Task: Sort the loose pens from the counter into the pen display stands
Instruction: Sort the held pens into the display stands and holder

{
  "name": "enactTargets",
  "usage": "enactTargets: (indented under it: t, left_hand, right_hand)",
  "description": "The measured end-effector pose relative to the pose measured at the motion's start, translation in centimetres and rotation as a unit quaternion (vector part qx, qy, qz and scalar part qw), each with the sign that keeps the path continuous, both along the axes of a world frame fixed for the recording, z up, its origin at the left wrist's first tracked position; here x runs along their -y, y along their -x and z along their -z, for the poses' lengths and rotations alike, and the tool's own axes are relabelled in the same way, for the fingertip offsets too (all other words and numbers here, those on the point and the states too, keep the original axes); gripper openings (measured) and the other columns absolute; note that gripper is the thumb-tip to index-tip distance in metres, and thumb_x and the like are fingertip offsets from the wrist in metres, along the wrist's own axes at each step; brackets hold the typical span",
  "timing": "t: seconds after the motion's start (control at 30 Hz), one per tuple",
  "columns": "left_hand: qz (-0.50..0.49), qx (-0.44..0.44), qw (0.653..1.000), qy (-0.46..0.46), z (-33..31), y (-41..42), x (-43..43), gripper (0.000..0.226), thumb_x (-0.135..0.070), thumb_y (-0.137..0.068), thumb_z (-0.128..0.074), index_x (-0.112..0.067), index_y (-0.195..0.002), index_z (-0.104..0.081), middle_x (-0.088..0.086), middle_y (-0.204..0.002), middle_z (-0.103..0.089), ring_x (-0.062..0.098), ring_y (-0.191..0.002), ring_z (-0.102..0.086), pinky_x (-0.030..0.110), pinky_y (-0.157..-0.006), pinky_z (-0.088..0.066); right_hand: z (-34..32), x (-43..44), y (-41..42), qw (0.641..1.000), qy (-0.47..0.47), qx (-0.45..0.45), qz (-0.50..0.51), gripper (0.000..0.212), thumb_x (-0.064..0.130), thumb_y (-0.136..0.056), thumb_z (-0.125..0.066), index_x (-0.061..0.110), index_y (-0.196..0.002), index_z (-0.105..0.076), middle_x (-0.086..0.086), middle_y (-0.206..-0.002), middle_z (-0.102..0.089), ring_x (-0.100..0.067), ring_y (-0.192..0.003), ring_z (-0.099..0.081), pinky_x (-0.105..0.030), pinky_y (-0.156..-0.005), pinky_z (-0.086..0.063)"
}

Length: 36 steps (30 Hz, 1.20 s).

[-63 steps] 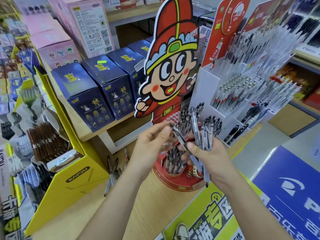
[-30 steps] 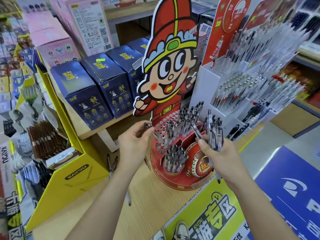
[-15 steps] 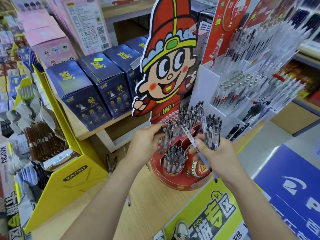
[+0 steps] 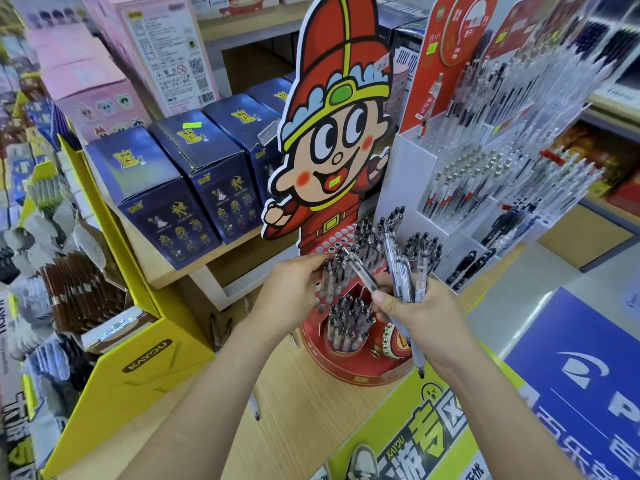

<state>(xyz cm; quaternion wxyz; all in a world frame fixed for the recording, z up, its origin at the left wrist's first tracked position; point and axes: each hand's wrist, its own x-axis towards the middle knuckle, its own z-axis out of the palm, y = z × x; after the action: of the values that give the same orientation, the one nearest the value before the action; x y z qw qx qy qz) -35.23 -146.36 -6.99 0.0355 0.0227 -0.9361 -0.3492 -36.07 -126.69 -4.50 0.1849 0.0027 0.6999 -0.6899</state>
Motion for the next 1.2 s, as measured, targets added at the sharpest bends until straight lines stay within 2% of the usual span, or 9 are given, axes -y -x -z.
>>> enactTargets:
  t: [0.13,0.27,0.33,0.47,0.57,0.67,0.8,0.97,1.2]
  left_hand:
    - [-0.087,-0.035,0.993,-0.065,-1.9,-1.1,0.0,0.035,-0.015,-0.099,-0.048,-0.025,-0.132,-0.055,-0.008,-0.122,-0.063,0.006,-0.112,-0.056,0.021,-0.095,-0.044]
    - [-0.079,0.001,0.92,-0.384,-5.3,-2.5,-1.3,0.022,-0.022,-0.096,-0.052,-0.021,-0.112,-0.067,-0.003,-0.088,-0.071,0.016,-0.081,-0.068,0.031,-0.073,-0.059]
    - [-0.051,0.037,0.904,-0.423,-6.1,-2.7,-2.2,0.017,-0.014,-0.093,-0.058,-0.014,-0.106,-0.069,0.01,-0.083,-0.071,0.021,-0.074,-0.068,0.029,-0.068,-0.059]
    - [-0.097,-0.022,0.909,-0.404,-6.6,-2.4,-3.3,0.013,-0.005,-0.09,-0.06,-0.011,-0.096,-0.07,0.01,-0.079,-0.072,0.022,-0.074,-0.07,0.029,-0.068,-0.058]
    - [-0.12,-0.119,0.917,-0.361,-7.4,-1.3,-3.4,0.016,-0.006,-0.093,-0.058,-0.016,-0.096,-0.069,0.007,-0.089,-0.071,0.021,-0.087,-0.069,0.035,-0.078,-0.058]
    - [-0.117,-0.179,0.92,-0.327,-8.8,0.4,-4.2,0.017,-0.008,-0.095,-0.055,-0.019,-0.097,-0.067,0.004,-0.093,-0.069,0.02,-0.093,-0.066,0.039,-0.083,-0.056]
    - [-0.145,-0.213,0.929,-0.267,-9.8,3.7,-6.4,0.017,-0.015,-0.096,-0.056,-0.028,-0.098,-0.066,-0.005,-0.092,-0.068,0.015,-0.09,-0.065,0.042,-0.082,-0.056]
    - [-0.16,-0.243,0.948,-0.13,-9.7,8.1,-10.3,0.017,-0.012,-0.088,-0.067,-0.025,-0.099,-0.068,-0.016,-0.089,-0.068,0.004,-0.087,-0.065,0.022,-0.079,-0.053]
    - [-0.148,-0.168,0.973,0.06,-7.2,12.1,-11.9,0.014,-0.018,-0.083,-0.073,-0.02,-0.098,-0.073,-0.012,-0.094,-0.071,0.0,-0.087,-0.063,0.027,-0.081,-0.053]
  right_hand:
    - [-0.3,0.3,-0.3,0.998,-0.045,-0.044,-0.002,0.015,0.004,-0.088,-0.069,0.018,-0.092,-0.069,0.001,-0.067,-0.069,-0.014,-0.067,-0.067,-0.03,-0.07,-0.059]
    - [-0.7,0.5,-0.8,0.997,-0.039,-0.065,-0.026,0.013,0.002,-0.089,-0.066,0.013,-0.094,-0.068,-0.001,-0.065,-0.069,-0.017,-0.065,-0.068,-0.037,-0.068,-0.06]
    - [-0.8,0.2,-0.8,0.998,-0.02,-0.053,-0.035,0.008,0.005,-0.091,-0.064,0.011,-0.095,-0.067,-0.001,-0.062,-0.068,-0.02,-0.063,-0.069,-0.036,-0.065,-0.059]
    - [-1.0,-1.2,0.7,0.996,-0.044,-0.072,0.008,0.016,0.023,-0.094,-0.062,0.019,-0.082,-0.071,-0.009,-0.066,-0.07,-0.038,-0.068,-0.068,-0.049,-0.066,-0.058]
    - [-0.9,-3.5,3.4,0.992,-0.051,-0.068,0.09,0.027,0.035,-0.094,-0.06,0.013,-0.081,-0.069,0.002,-0.046,-0.052,-0.02,-0.041,-0.052,-0.035,-0.049,-0.044]
    - [-1.4,-5.8,6.7,0.993,-0.061,-0.047,0.085,0.055,0.065,-0.081,-0.057,0.013,-0.095,-0.069,0.011,-0.046,-0.04,-0.011,-0.04,-0.034,-0.027,-0.048,-0.028]
    - [-1.8,-7.7,11.2,1.0,-0.009,0.0,-0.017,0.023,0.033,-0.099,-0.051,0.02,-0.106,-0.068,0.0,-0.063,-0.038,-0.013,-0.047,-0.035,-0.029,-0.046,-0.027]
    - [-2.1,-9.2,16.5,0.992,-0.02,-0.047,-0.115,0.021,0.015,-0.103,-0.046,0.006,-0.1,-0.064,0.002,-0.062,-0.057,-0.021,-0.058,-0.049,-0.028,-0.047,-0.037]
    - [-1.0,-9.2,19.8,0.979,-0.028,-0.025,-0.201,0.017,0.01,-0.103,-0.044,0.0,-0.096,-0.057,-0.002,-0.064,-0.065,-0.02,-0.056,-0.059,-0.026,-0.047,-0.044]
